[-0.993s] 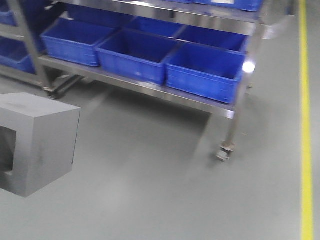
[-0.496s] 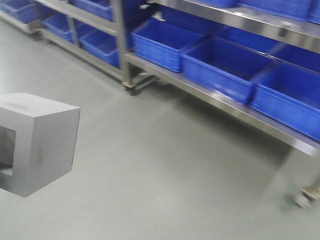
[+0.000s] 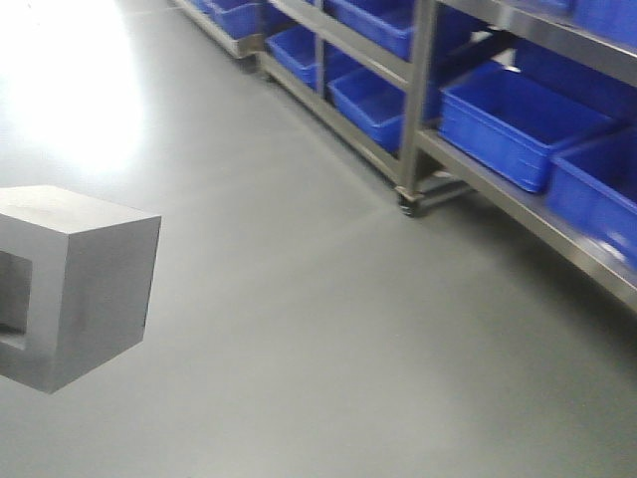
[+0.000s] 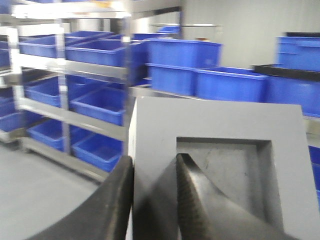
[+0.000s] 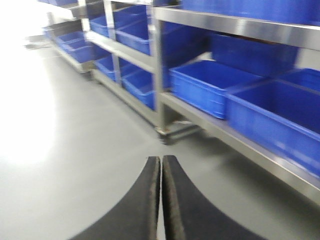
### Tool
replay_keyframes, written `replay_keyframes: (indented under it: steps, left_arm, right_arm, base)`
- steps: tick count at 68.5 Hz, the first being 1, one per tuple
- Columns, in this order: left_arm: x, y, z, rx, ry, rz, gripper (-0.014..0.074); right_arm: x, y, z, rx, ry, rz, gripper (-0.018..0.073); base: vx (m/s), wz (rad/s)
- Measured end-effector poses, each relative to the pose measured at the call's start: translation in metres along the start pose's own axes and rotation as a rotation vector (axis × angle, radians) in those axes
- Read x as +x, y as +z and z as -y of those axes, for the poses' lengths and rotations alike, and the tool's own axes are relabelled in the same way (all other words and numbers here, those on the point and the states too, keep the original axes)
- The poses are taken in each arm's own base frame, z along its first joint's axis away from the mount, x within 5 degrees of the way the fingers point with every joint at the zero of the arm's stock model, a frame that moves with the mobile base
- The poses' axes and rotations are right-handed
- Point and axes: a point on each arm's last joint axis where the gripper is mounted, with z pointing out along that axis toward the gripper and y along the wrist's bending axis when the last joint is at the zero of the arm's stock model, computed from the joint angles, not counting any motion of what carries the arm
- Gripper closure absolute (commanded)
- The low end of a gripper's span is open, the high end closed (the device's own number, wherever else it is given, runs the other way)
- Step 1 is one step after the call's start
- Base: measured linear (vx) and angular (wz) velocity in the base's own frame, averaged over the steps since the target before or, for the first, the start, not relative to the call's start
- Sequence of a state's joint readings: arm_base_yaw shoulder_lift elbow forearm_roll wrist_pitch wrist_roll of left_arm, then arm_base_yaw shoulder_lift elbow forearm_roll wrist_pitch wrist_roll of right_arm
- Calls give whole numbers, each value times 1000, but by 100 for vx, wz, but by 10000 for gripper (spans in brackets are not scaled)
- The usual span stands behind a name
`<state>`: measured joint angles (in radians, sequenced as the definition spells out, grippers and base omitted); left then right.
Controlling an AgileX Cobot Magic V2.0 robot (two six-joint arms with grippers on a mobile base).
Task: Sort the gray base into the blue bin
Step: 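Drive down the aisle and turn toward the blue bin rack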
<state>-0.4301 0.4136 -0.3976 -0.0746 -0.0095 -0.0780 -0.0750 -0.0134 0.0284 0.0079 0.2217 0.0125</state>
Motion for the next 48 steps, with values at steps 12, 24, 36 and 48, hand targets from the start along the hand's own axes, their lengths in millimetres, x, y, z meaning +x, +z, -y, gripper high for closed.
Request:
replay_keyframes:
  steps: [12, 24, 36, 48]
  left_arm:
    - [0, 0, 0, 0, 0, 0, 594]
    - [0, 0, 0, 0, 0, 0, 594]
    - [0, 0, 0, 0, 0, 0, 594]
    - [0, 0, 0, 0, 0, 0, 594]
  right_arm:
    - [0, 0, 0, 0, 0, 0, 564]
    - [0, 0, 0, 0, 0, 0, 564]
    - [0, 0, 0, 0, 0, 0, 564]
    - [0, 0, 0, 0, 0, 0, 564]
  base:
    - [29, 67]
    - [29, 53]
    - [33, 37]
    - [38, 20]
